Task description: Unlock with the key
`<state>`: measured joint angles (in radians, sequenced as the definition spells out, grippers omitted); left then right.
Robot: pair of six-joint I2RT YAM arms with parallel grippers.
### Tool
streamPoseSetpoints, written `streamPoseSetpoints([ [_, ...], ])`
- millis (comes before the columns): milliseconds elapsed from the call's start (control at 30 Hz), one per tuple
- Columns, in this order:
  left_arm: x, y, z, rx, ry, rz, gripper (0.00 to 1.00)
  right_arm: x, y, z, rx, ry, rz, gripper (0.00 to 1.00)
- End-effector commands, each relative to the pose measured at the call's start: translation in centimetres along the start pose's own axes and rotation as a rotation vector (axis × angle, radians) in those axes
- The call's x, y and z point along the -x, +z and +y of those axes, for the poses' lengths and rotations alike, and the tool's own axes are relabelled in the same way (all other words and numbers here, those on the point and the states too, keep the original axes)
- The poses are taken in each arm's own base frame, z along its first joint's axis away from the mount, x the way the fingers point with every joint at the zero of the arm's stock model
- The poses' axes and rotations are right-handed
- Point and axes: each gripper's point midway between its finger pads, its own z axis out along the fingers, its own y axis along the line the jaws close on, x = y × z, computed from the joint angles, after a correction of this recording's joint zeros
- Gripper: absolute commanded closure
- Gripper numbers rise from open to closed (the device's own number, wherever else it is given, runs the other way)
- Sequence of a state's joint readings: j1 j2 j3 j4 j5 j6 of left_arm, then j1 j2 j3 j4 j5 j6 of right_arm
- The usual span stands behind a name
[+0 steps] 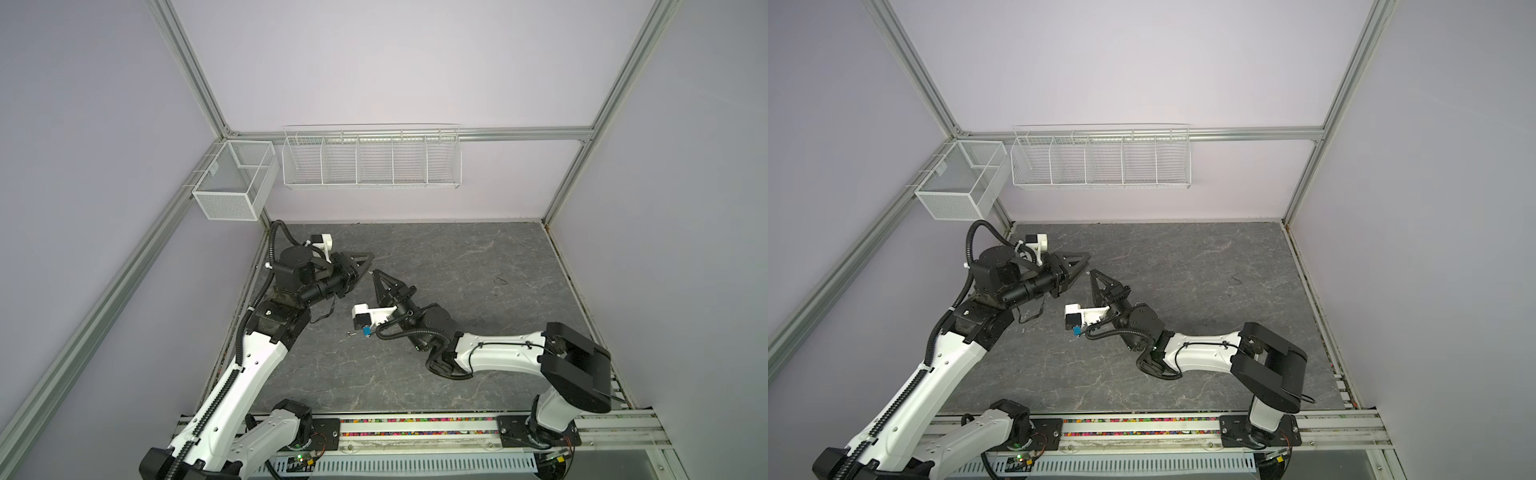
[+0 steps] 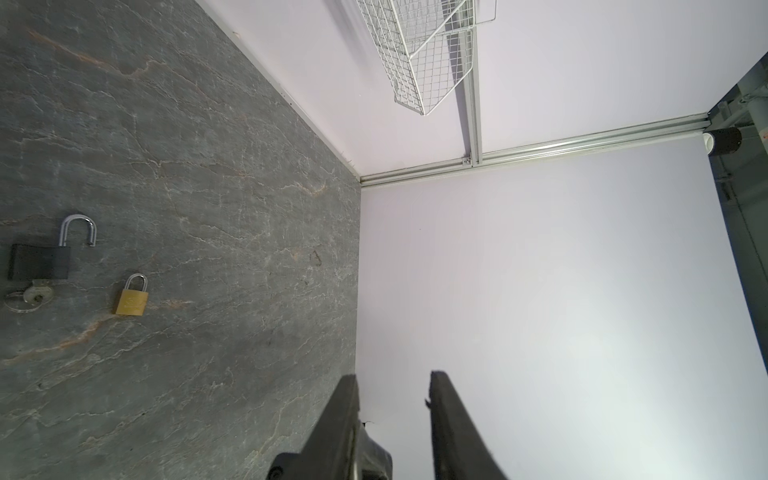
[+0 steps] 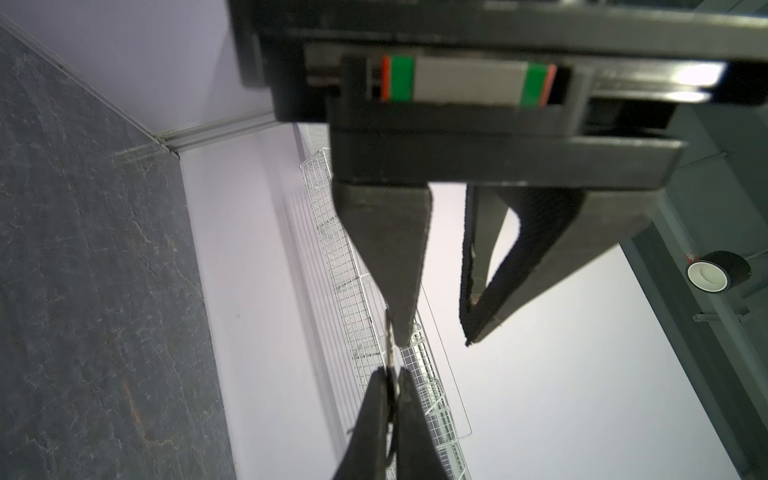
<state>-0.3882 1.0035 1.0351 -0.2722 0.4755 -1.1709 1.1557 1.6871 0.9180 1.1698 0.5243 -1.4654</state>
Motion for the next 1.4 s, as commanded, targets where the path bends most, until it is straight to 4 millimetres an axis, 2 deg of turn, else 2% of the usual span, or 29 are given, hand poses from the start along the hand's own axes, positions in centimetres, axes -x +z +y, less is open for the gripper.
streamPoseSetpoints([
  [0,0.9,-1.0,0.8,0.072,0.031,-0.042,0.66,0.4,-0.1,-5.1,-0.145,0.035,0.006,0.94],
  [300,1.2,-1.3,0.3,0.057,0.020,-0.062,0.65,0.5,0.6,-4.1,-0.102,0.017,0.021,0.94],
  [467,1.0,-1.1,-0.7,0.010,0.011,-0.038,0.71,0.7,1.1,-3.8,-0.112,-0.006,0.022,0.94],
  [600,0.9,-1.2,-0.6,0.021,0.018,-0.039,0.75,0.7,1.1,-3.1,-0.088,-0.012,0.021,0.94],
  [967,1.1,-1.0,-2.0,-0.047,0.030,-0.034,0.83,0.9,1.2,-1.8,-0.041,-0.031,0.016,0.94],
  [1300,0.7,-0.7,-0.9,0.006,0.033,-0.008,0.88,0.8,1.8,-1.6,-0.032,-0.055,0.031,0.94],
  [1367,0.7,-0.7,-0.9,0.007,0.034,-0.008,0.92,0.8,1.8,-1.3,-0.020,-0.065,0.031,0.94],
])
